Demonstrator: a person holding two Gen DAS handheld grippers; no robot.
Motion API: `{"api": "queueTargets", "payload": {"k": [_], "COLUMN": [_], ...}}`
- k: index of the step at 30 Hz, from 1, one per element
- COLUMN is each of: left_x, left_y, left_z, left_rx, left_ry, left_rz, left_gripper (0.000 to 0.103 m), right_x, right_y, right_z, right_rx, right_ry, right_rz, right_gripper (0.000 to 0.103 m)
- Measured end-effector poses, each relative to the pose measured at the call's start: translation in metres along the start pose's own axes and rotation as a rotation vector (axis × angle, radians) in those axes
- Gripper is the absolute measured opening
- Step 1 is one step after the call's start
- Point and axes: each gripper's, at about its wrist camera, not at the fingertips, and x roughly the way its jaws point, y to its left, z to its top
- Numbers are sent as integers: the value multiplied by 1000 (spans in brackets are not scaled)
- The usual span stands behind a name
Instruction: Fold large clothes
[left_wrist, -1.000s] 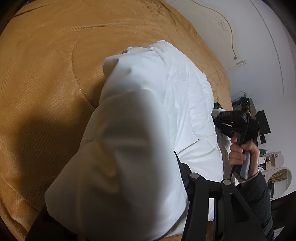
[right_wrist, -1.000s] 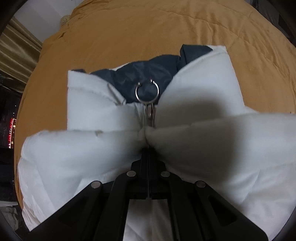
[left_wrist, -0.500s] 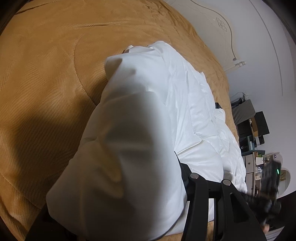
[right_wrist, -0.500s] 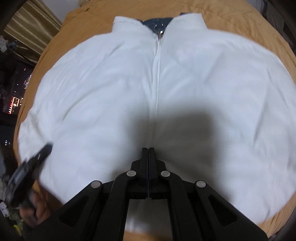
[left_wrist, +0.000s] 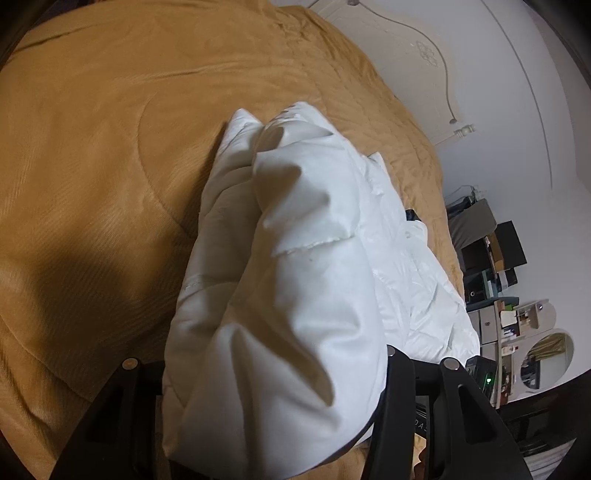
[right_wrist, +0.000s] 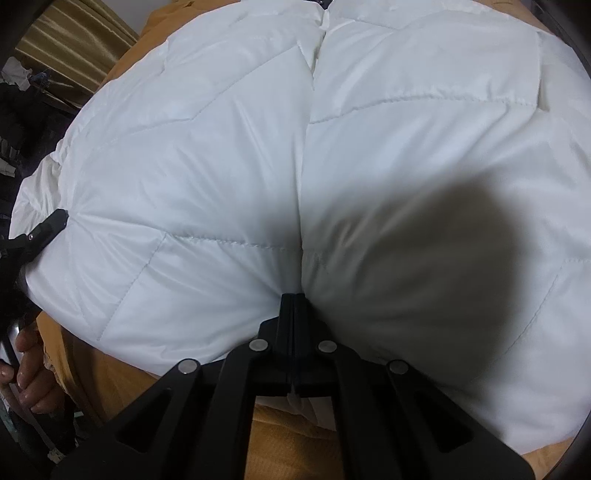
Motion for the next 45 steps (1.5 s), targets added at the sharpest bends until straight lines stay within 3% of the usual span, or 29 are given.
{"api": "queueTargets", "payload": {"k": [3,5,6,10,18,21,23,28,31,34,35,37,38,39,43,45], "left_x": [-11,-16,-17,-17,-26,-28,-25,10,48,95,117,149,159,163,172,172], "left_y": [-18,-26,-28,-39,-128,-179,-216,-313,-361,-384,-389,-391,-393,-393,-394,-390], "left_z": [0,0,1,-1,-4,-10,-17,-63,-114,-161,-182,-210,-221,-228,-244,-245], "left_rx": [67,74,73,75,278,384,445,665,827,930,977,1023,1037,1044,1087,1083], "left_ry": [-31,-33,-36,-39,-78,-106,-100,-13,57,139,170,199,203,201,197,194], "left_rz": [20,9,7,-1,-55,-32,-34,-51,-51,-32,-12,34,46,51,76,78], "left_gripper": [48,48,48,48,43,34,31,31,32,32,33,37,39,39,40,40], "right_x": [-25,-48,-49,1,8,-1,-35,-157,-206,-236,-245,-249,-251,-257,-287,-280], "right_y": [13,24,24,-9,-12,-32,-64,-143,-191,-229,-240,-252,-255,-257,-242,-227], "right_z": [2,20,30,60,46,30,20,-22,-57,-88,-97,-99,-93,-88,-42,-6], "right_rx": [8,-49,-33,129,89,151,229,282,377,445,455,460,451,432,206,101], "right_ry": [-45,-157,-171,-43,-75,-76,-129,-432,-534,-581,-585,-576,-561,-546,-454,-371], "right_rz": [4,-74,-93,31,75,205,290,122,144,100,84,62,55,38,5,-18], "right_gripper": [0,0,1,0,0,0,0,4,4,6,10,28,45,53,58,82]}}
